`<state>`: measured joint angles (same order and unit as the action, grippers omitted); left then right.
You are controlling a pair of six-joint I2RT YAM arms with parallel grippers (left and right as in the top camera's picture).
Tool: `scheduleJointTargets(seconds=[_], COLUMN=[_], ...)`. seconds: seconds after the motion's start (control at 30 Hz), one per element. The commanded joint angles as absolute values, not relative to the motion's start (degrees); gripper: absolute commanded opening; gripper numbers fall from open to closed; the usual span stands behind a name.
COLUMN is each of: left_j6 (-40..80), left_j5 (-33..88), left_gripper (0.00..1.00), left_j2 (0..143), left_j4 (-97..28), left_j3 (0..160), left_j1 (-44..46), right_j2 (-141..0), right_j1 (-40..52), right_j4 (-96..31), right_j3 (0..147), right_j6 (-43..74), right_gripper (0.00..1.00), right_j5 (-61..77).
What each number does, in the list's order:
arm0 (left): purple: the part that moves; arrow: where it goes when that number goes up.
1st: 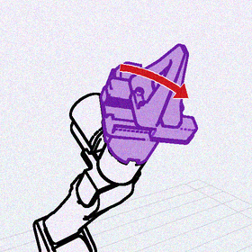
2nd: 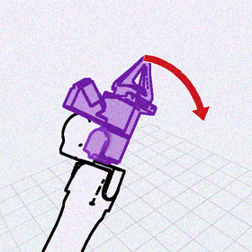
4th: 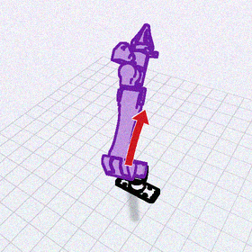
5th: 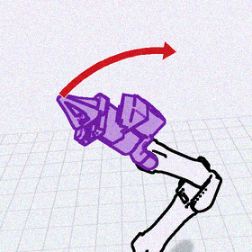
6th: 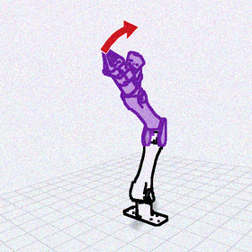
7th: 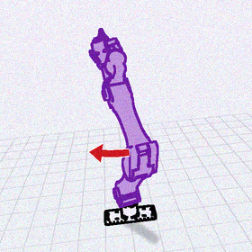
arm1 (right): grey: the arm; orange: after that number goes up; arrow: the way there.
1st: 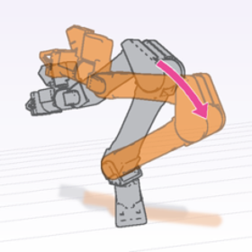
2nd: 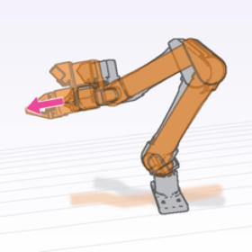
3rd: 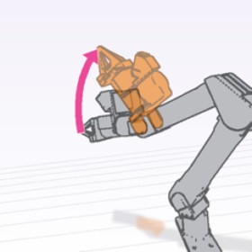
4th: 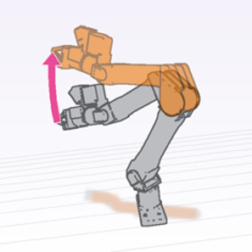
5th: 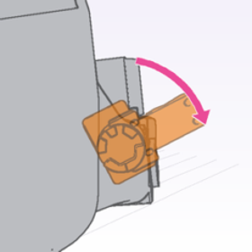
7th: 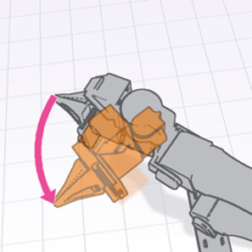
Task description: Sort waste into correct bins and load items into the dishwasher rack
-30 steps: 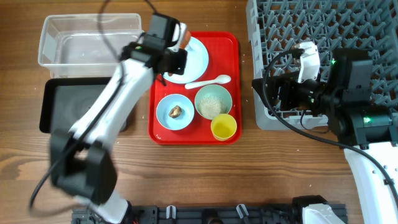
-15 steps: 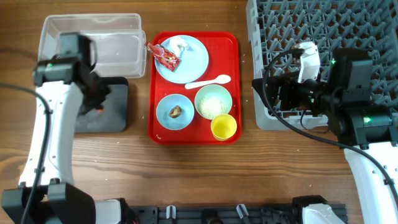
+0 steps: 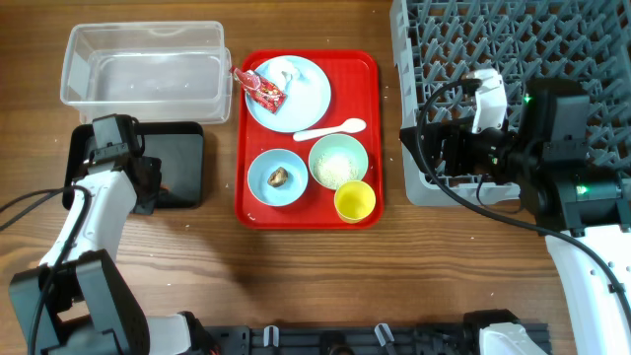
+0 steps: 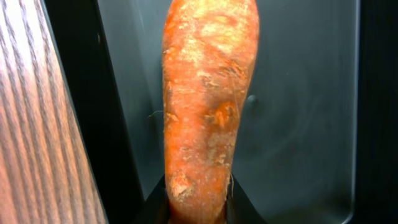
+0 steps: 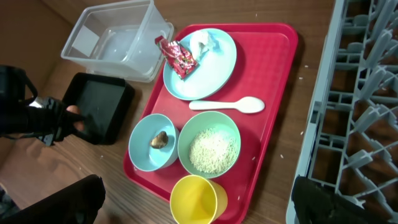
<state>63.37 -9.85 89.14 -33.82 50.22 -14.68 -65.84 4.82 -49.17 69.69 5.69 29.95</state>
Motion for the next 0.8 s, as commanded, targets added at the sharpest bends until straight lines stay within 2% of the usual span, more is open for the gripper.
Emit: scheduleJointTargets(seconds=[0.0,0.03,0.07,0.13,0.23,0.3,0.43,0.47,0.57,0.63,0.67,0.77], left_j6=[66.72,66.72,66.7,66.7,66.63,65.08,52.36,48.27,42.57,38.39,36.64,29.63], left_j5=[-9.98,-9.96,-9.93,-9.87,-4.58,4.38,24.08,31.29,40.07,40.42,38.52,28.49], left_gripper=[0.33,0.38,0.49,0.58,0.63,0.64,0.61,0.65,0.83,0.96,0.99,0.99], left_j2=[89.06,89.06,89.06,89.03,88.31,85.97,80.42,78.04,73.67,71.83,71.31,72.44], left_j4=[-33.1,-32.95,-32.91,-32.29,-29.98,-27.49,-19.9,-14.7,-1.72,4.05,4.6,-4.36], left_j3=[50.09,50.09,50.09,50.09,50.59,52.97,58.08,59.57,60.8,61.12,61.87,68.1], left_j1=[-14.87,-14.87,-14.87,-14.85,-14.92,-14.9,-14.46,-13.32,-8.25,-3.53,-0.62,8.62], right_j2=[-65.8,-65.82,-65.82,-65.8,-65.82,-65.8,-65.8,-65.8,-65.8,-65.82,-65.82,-65.8], right_j1=[4.84,4.86,4.84,4.84,4.86,4.84,4.86,4.84,4.84,4.84,4.84,4.84], right_j4=[-49.63,-49.69,-49.8,-49.89,-49.84,-49.54,-50.09,-50.22,-50.02,-49.63,-49.34,-49.08], right_j3=[70.61,70.61,70.61,70.61,70.61,70.61,70.61,70.61,70.61,70.61,70.61,70.61], right_j6=[4.54,4.54,4.51,4.51,4.49,4.49,4.51,4.49,4.49,4.51,4.51,4.49], right_gripper=[1.0,1.0,1.0,1.0,1.0,1.0,1.0,1.0,1.0,1.0,1.0,1.0], right_j5=[29.61,29.61,29.61,29.61,29.58,29.61,29.58,29.58,29.58,29.58,29.58,29.58])
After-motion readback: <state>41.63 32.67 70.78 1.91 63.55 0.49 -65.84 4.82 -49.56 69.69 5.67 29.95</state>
